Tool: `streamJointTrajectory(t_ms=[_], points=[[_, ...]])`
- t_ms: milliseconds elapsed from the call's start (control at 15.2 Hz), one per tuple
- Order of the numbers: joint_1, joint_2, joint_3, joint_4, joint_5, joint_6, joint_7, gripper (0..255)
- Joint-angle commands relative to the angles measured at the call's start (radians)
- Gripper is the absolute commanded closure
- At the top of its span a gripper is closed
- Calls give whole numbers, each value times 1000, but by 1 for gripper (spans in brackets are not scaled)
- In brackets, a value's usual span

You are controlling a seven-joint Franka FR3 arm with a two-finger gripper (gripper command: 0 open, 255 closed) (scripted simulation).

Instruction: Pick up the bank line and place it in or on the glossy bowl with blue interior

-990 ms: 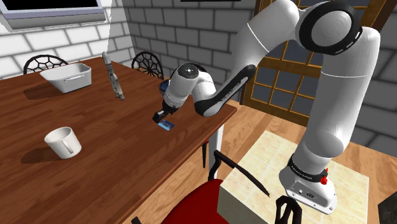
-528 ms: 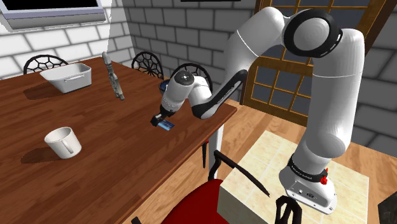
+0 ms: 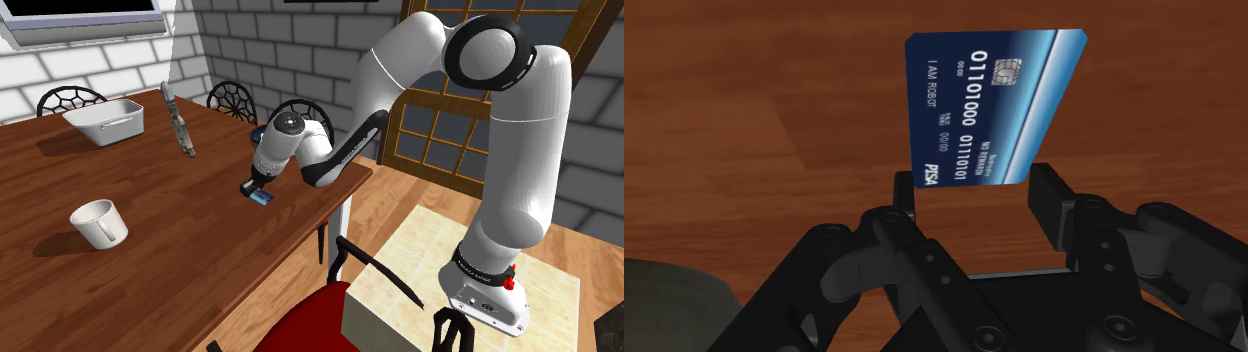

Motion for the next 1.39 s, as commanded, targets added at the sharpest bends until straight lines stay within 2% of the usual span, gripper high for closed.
streamJointTrajectory(t_ms=[0, 462, 1320], points=[[0, 0, 0, 0, 0, 0, 0, 255], [0, 0, 0, 0, 0, 0, 0, 255], [-81, -123, 111, -4, 266, -90, -238, 255]])
